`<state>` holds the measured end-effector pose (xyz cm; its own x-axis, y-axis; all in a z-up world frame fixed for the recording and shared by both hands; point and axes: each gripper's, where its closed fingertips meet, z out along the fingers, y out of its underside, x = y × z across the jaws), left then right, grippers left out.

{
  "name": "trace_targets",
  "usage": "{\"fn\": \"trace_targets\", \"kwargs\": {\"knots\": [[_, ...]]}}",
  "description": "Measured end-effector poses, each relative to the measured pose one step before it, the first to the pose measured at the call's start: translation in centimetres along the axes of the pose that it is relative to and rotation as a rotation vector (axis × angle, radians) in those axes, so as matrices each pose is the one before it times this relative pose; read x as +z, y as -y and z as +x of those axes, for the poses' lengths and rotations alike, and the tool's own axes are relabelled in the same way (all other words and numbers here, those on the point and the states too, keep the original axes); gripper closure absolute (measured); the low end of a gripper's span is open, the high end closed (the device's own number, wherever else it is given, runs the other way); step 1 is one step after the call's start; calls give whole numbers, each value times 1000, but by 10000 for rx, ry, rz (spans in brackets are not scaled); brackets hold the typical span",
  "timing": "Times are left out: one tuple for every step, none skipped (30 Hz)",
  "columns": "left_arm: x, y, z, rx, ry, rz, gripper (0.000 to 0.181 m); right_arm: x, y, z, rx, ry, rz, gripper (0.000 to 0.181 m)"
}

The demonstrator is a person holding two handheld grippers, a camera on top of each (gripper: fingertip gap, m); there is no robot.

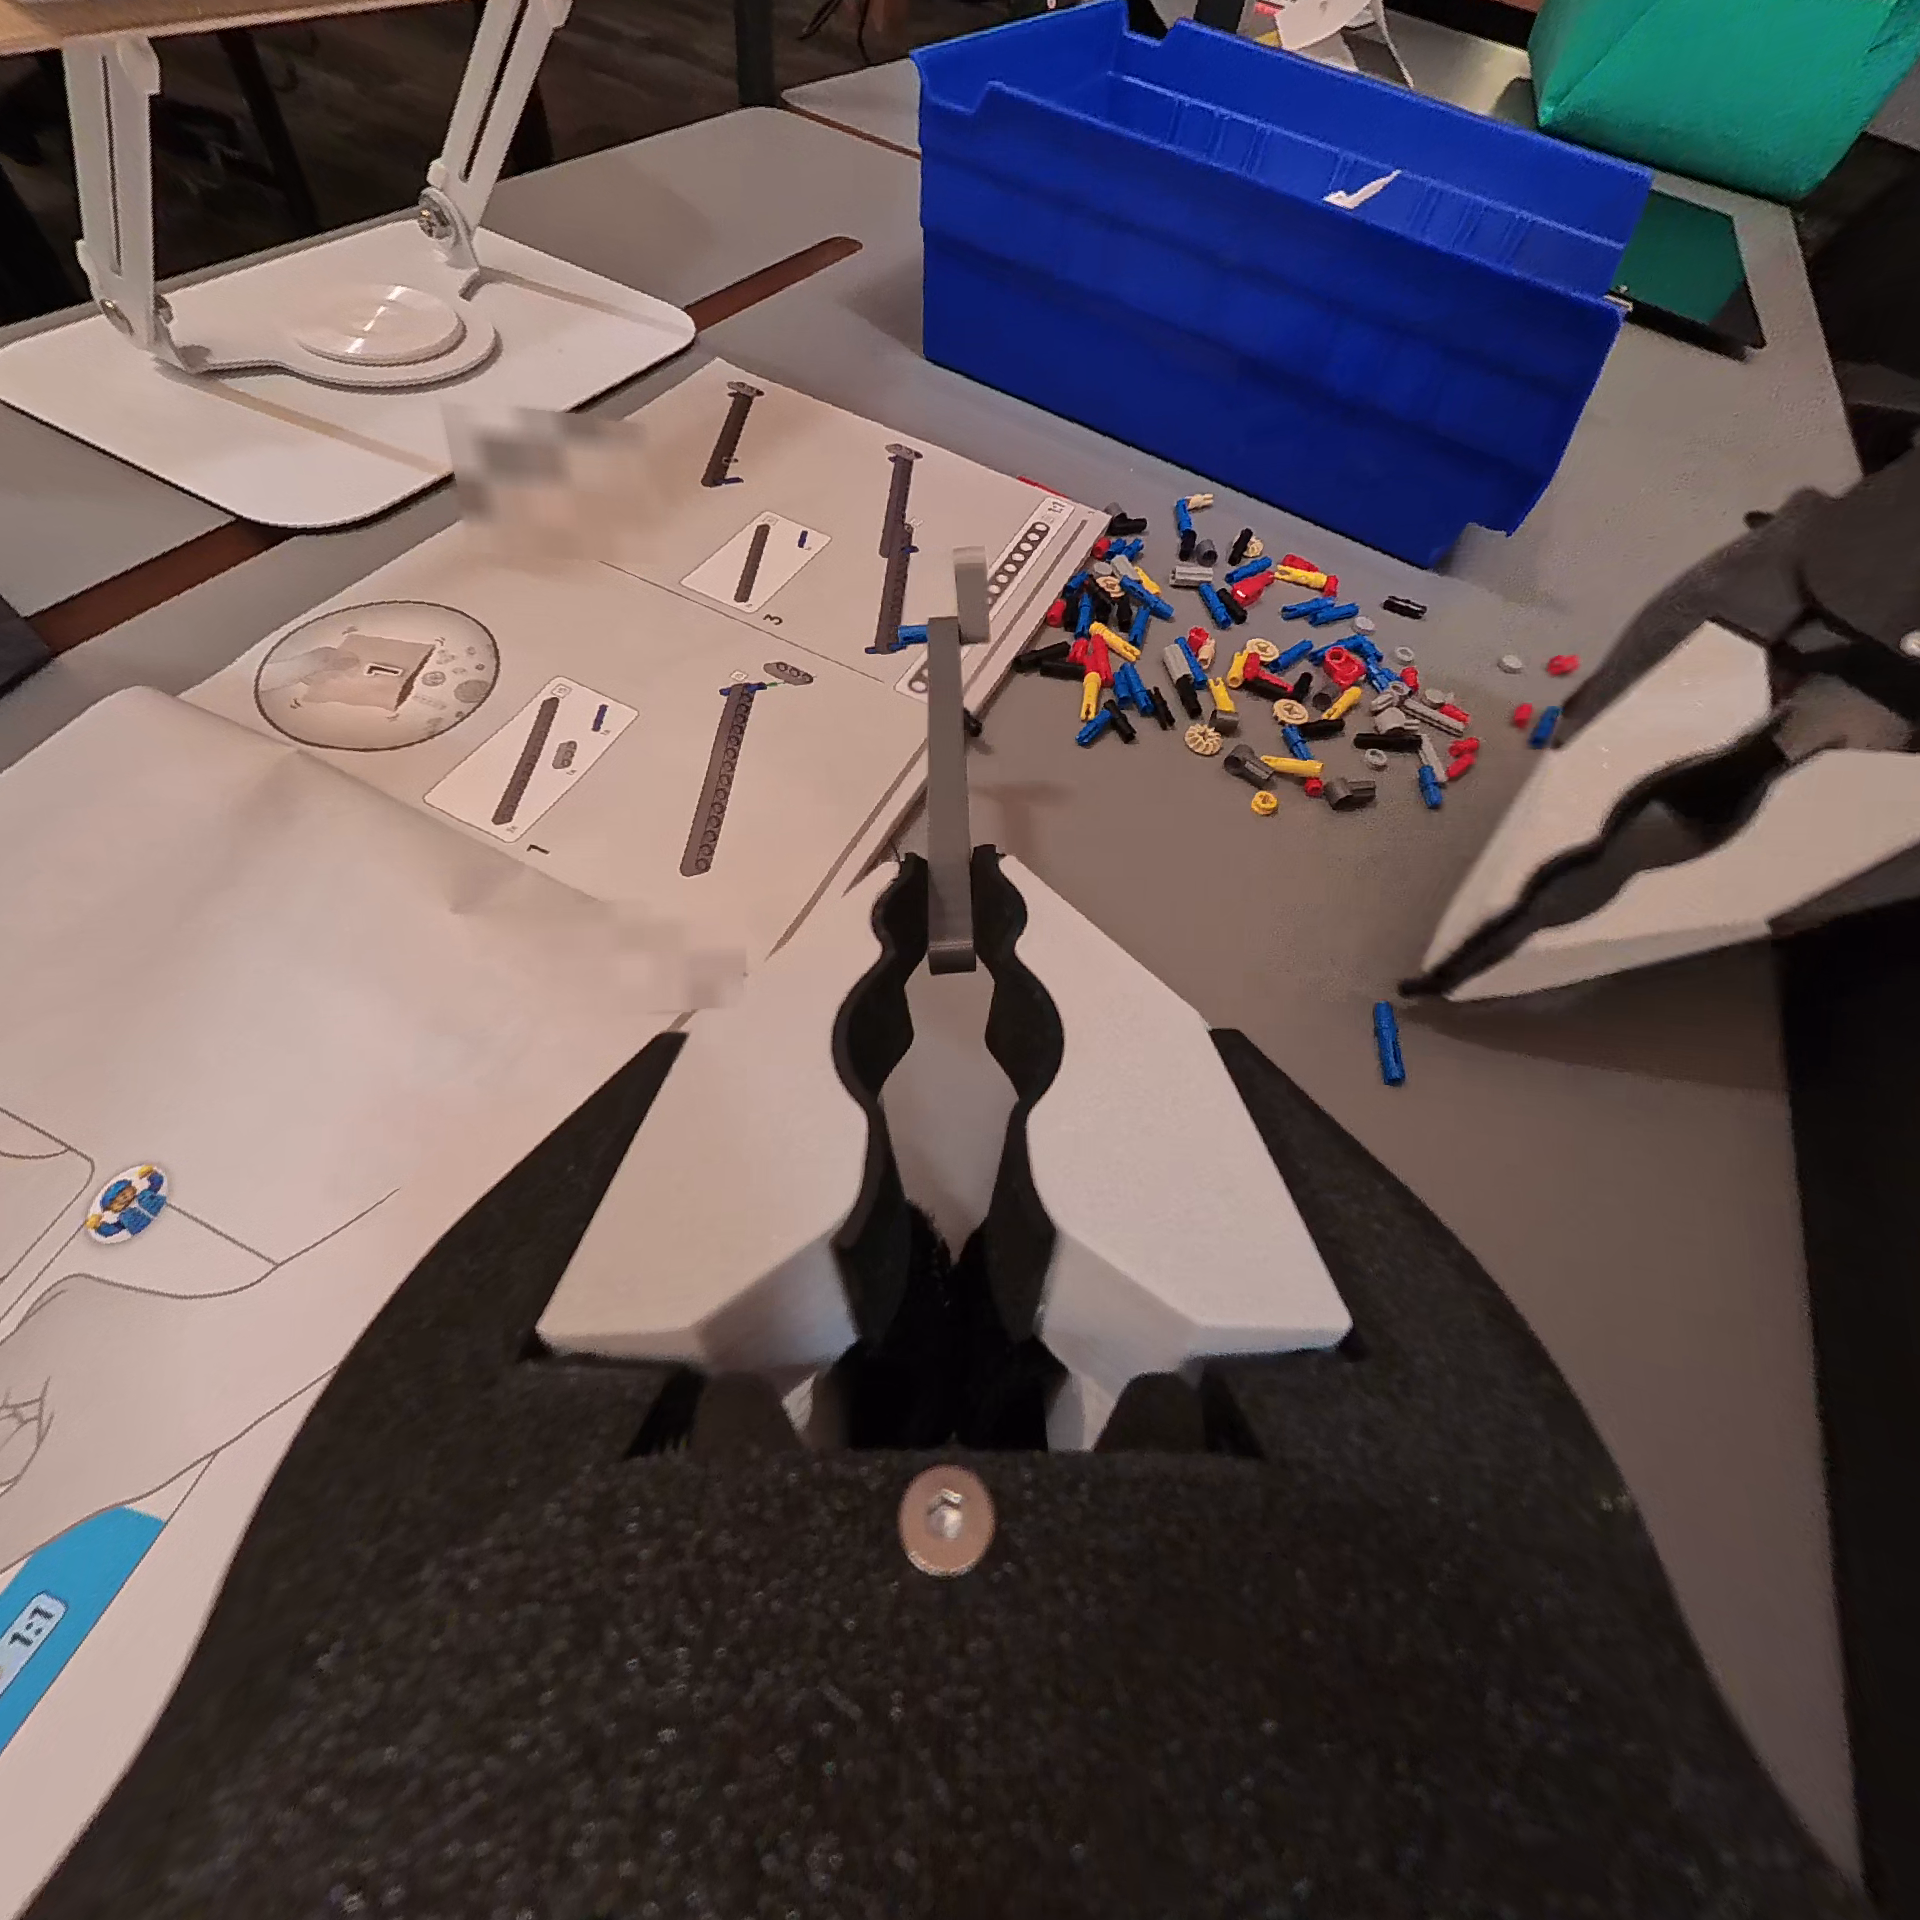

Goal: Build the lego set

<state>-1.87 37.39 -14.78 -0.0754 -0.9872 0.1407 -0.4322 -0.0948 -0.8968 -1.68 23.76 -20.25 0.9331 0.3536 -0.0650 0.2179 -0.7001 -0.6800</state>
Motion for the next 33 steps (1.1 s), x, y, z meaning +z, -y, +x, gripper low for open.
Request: {"fn": "trace_targets", "kwargs": {"knots": [[25,-9,166,58,-41,-19,175,-150,-685,-510,-181,-106,-135,178],[52,-16,195,64,-54,-35,175,-18,-607,-321,-85,-144,-146,178],[66,-30,180,72,-36,-32,175,78,-486,-224,5,-98,-129,178],[80,-23,154,72,-11,-21,175,15,-30,-80,88,-109,111,178],[95,-67,181,69,-40,-42,175,24,-39,-78,47,-51,-29,178],[112,-122,211,56,-75,-64,175,4,17,127,-13,-168,-30,178],[137,-181,175,35,-81,-87,175,62,56,152,-32,-169,-3,178],[126,-178,82,13,-31,-84,175,74,82,75,-3,-80,44,178],[76,-78,-2,2,9,-56,174,58,60,97,19,-59,40,178],[13,20,36,9,-9,6,175,31,34,84,41,-40,0,177],[-26,79,48,2,-20,48,175,14,29,11,18,6,-1,177],[-44,132,24,-20,-2,73,175,2,6,8,13,24,8,175],[-64,140,24,-30,-9,55,175,-56,-8,135,68,-12,-2,173],[-72,137,13,-13,5,37,175,-148,94,135,112,16,63,171],[-108,188,-40,33,63,56,175,-266,290,113,173,58,191,169],[-131,204,-48,74,87,55,175,-331,381,103,213,100,229,166],[-156,234,-27,83,84,54,175,-374,334,192,217,45,175,163],[-176,290,-24,78,87,82,175,-363,267,303,173,-37,149,163],[-191,322,14,72,70,96,175,-348,197,346,109,-95,123,163],[-187,320,22,64,58,89,175,-318,99,344,59,-128,86,162],[-165,254,32,65,45,57,175,-272,31,357,85,-157,64,162],[-114,134,19,72,41,5,175,-218,-84,251,175,-79,21,160],[-99,54,-29,65,67,-17,175,-124,-209,14,254,74,-40,157],[-69,27,-76,49,78,-16,175,-87,-317,-105,254,151,-117,155],[-49,-23,-61,42,60,-40,175,-124,-231,-56,234,54,-67,154],[-12,-75,-25,58,43,-73,175,-140,-66,-39,151,-23,48,151],[44,-206,35,87,1,-126,175,-174,112,-173,94,-5,144,150],[86,-327,174,90,-83,-188,175,-127,233,-339,42,59,213,151],[126,-335,324,32,-185,-177,175,-55,264,-336,36,33,210,151],[156,-295,371,-35,-231,-147,175,12,292,-226,21,-20,181,151],[140,-153,227,-62,-134,-69,175,62,386,67,-23,-157,159,150],[113,-42,195,-35,-92,-22,175,57,631,348,-59,-277,226,150],[60,7,367,4,-179,-9,175,76,897,469,-109,-278,277,151]]}}
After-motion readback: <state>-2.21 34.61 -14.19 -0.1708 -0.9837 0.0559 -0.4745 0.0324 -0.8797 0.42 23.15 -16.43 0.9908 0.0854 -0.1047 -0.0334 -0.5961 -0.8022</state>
